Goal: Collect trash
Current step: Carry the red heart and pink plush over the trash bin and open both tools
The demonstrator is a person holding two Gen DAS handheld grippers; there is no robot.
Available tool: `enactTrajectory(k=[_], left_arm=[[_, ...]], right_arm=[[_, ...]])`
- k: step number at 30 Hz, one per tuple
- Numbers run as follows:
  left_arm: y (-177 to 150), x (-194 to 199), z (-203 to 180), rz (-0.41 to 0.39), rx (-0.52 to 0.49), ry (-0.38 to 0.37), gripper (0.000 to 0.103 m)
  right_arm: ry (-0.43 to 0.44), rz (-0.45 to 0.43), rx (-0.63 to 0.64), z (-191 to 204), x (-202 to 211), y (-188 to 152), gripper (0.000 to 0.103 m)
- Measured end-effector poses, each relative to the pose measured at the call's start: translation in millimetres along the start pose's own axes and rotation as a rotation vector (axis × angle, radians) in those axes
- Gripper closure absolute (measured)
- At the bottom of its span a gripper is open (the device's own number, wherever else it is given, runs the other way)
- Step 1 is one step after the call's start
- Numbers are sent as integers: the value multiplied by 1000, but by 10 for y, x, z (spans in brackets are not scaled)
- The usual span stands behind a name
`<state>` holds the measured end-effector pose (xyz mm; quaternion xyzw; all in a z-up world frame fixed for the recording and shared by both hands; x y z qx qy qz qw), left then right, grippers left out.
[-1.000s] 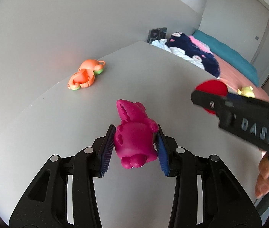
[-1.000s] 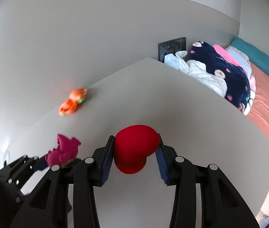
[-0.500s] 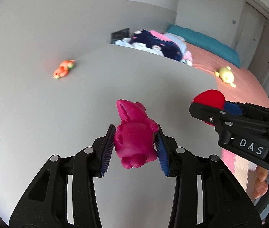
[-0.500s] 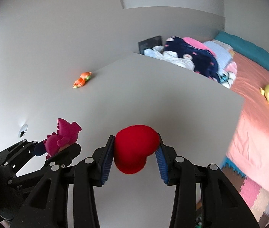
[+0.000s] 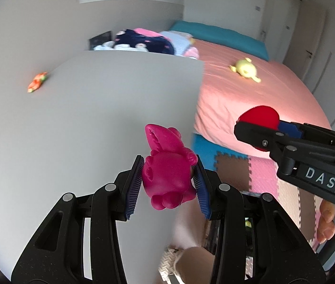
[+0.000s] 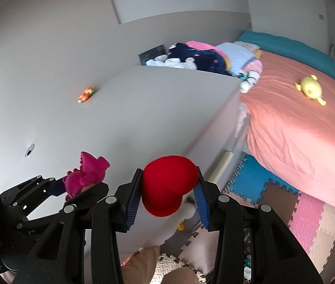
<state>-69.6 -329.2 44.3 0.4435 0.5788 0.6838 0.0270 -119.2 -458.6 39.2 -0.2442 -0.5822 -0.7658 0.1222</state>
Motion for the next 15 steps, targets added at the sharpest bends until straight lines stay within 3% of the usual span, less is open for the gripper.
enactTrajectory(k=[15], left_arm=[[-484, -204, -1581, 99, -191, -244, 62]], right_arm=[[-227, -25, -148, -1359, 944, -720, 60]])
Point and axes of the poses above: each gripper's, at about its wrist camera, not at the fingertips, and x roughly against the way its jaws point, z to its left, y to its top, the point moved 2 cm from there along -x, roughly the way its jaws point, and after that the axes turned 13 degrees about -z, right-handed, at the moved point
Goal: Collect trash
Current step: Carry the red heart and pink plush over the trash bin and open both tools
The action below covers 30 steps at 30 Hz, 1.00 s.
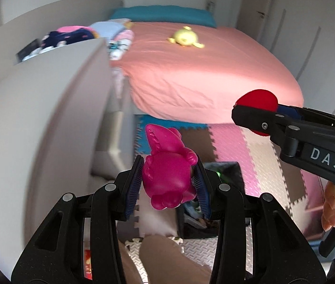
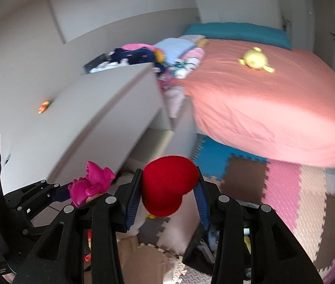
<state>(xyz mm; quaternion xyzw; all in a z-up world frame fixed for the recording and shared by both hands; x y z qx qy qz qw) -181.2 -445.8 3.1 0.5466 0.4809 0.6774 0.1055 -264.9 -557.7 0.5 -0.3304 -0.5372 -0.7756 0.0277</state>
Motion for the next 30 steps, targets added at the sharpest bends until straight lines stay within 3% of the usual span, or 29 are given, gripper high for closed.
enactTrajectory(k=[9, 20, 21, 22, 23, 24, 25, 30], left_arm=[[-149, -270, -700, 70, -99, -96, 62], [-361, -481, -1083, 150, -156, -178, 61], [-376, -491, -1090, 158, -157, -189, 57], [-389, -511, -1098, 170, -159, -194, 32], [-407, -538, -1117, 183, -169, -190, 12], [-418, -540, -1120, 178, -184, -180, 6], [-434, -545, -1124, 172, -202, -164, 6], [-569, -665, -1149, 225, -246, -135, 6]], right_arm=[[-116, 11, -101, -764, 195, -279, 60], [-184, 91, -132, -1159, 129, -623, 60], [-187, 98, -129, -1184, 116, -636, 58], [-196, 110, -129, -1223, 97, -673, 54], [-206, 116, -134, -1251, 85, -696, 30], [-229, 119, -146, -1306, 80, -731, 7], [-257, 119, -157, -1369, 72, -762, 2], [-334, 160, -170, -1532, 21, -902, 2]])
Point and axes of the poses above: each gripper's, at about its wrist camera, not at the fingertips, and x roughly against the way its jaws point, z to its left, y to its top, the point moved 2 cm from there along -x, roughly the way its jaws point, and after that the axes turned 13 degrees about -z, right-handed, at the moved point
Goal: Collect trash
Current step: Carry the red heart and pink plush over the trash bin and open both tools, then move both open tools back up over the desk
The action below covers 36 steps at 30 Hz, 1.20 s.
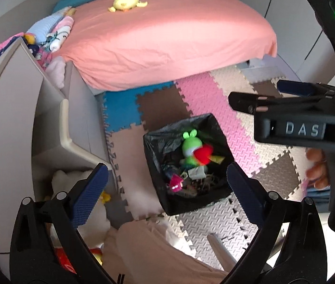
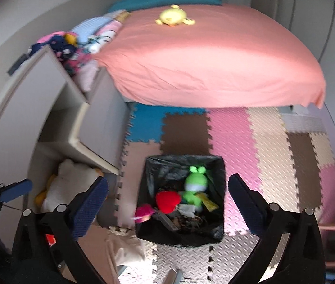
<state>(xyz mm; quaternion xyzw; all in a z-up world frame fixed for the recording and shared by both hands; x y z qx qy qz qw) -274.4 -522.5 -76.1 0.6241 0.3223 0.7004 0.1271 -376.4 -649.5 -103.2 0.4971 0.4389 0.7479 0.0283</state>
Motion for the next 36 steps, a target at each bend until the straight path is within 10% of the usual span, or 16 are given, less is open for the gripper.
enactTrajectory(k=[21, 36], left_arm=[[71, 135, 149, -36, 45, 6, 6], [256, 770, 963, -159, 141, 109, 6]], right_arm=[[19, -53, -10, 113, 156, 134, 2], [174, -171, 93, 1147, 539, 636, 2]])
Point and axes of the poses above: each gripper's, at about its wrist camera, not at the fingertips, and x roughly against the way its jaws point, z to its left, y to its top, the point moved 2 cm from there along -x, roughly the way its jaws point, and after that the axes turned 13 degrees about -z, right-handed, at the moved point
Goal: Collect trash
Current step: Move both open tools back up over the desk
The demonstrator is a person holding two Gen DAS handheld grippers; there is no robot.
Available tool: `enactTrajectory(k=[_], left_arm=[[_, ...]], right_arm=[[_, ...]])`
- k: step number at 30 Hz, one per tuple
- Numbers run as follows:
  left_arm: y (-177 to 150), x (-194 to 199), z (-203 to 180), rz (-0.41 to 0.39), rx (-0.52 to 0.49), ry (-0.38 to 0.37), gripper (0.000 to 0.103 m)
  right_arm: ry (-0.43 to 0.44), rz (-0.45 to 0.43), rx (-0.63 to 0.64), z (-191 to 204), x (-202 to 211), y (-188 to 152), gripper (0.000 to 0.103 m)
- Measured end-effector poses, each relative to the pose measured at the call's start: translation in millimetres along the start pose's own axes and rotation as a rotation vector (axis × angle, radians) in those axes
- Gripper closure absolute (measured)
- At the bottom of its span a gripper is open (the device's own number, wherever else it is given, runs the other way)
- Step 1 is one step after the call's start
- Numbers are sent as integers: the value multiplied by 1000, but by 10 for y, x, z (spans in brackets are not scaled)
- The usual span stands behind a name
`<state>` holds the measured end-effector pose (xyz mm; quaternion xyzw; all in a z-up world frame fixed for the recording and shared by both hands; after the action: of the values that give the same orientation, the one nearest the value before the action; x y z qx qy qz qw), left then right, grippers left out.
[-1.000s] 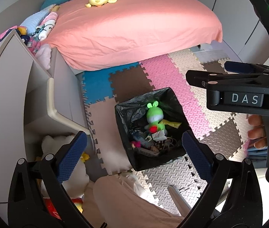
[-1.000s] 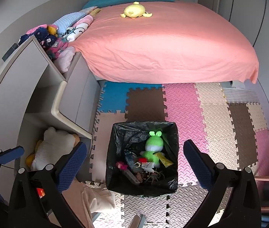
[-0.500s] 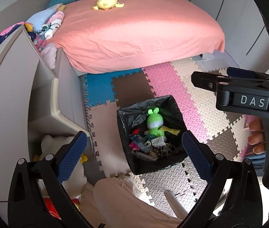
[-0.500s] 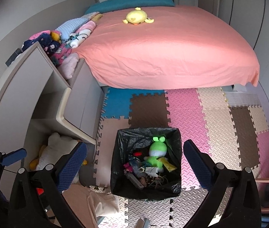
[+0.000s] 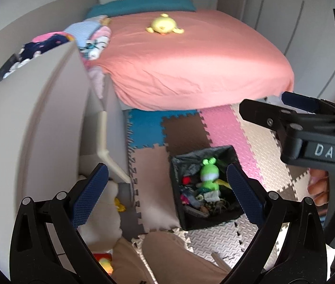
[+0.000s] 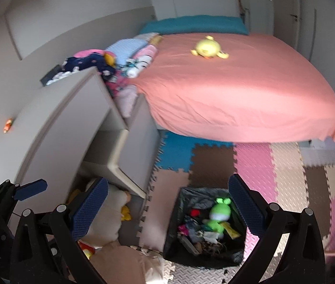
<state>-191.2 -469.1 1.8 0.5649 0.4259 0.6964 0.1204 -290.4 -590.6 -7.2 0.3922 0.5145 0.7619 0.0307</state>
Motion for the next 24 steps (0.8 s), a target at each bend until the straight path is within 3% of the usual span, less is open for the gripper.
enactTrajectory(k=[12, 24], left_arm=[[39, 505, 1060, -69, 109, 157, 6], [-349, 1062, 2085, -89, 279, 341, 6]], right_arm=[[165, -35, 117, 1252, -102, 329, 2], [334, -20, 233, 2507, -195, 318, 2]])
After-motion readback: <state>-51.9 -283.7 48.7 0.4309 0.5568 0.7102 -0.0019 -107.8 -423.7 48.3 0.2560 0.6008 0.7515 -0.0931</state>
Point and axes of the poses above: each gripper's, at about its wrist camera, not at the fingertips, and x roughly against the way its jaws point, z to its left, y to its top, the point moved 2 cm from there along -x, roughly the way its jaws point, and after that the axes turned 13 degrees about -z, right-handed, at the moved point
